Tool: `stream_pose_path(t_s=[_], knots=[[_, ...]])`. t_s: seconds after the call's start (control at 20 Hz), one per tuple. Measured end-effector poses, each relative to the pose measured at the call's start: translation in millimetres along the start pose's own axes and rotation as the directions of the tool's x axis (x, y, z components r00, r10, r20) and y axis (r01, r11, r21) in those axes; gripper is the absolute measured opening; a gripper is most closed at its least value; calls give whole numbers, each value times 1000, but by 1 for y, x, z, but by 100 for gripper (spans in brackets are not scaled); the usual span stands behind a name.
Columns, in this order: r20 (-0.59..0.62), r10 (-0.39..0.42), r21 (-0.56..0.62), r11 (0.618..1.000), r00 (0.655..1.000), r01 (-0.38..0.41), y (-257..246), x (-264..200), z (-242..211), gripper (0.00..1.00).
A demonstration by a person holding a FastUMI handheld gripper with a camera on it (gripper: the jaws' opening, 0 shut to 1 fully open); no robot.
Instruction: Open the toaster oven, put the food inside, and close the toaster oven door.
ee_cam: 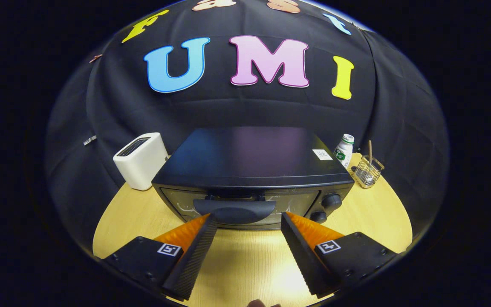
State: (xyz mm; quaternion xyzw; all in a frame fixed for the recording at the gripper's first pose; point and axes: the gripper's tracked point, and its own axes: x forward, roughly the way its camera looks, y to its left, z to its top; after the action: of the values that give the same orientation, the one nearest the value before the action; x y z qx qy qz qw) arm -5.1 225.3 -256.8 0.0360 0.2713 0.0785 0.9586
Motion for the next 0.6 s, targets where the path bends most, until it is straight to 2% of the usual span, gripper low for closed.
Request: stream_pose_path(t_s=[0.2,0.6], knots=[[44,7,6,1000,999,-7,-6,-16,16,99],[237,0,-6,1000,971,2,-45,-77,96,99]])
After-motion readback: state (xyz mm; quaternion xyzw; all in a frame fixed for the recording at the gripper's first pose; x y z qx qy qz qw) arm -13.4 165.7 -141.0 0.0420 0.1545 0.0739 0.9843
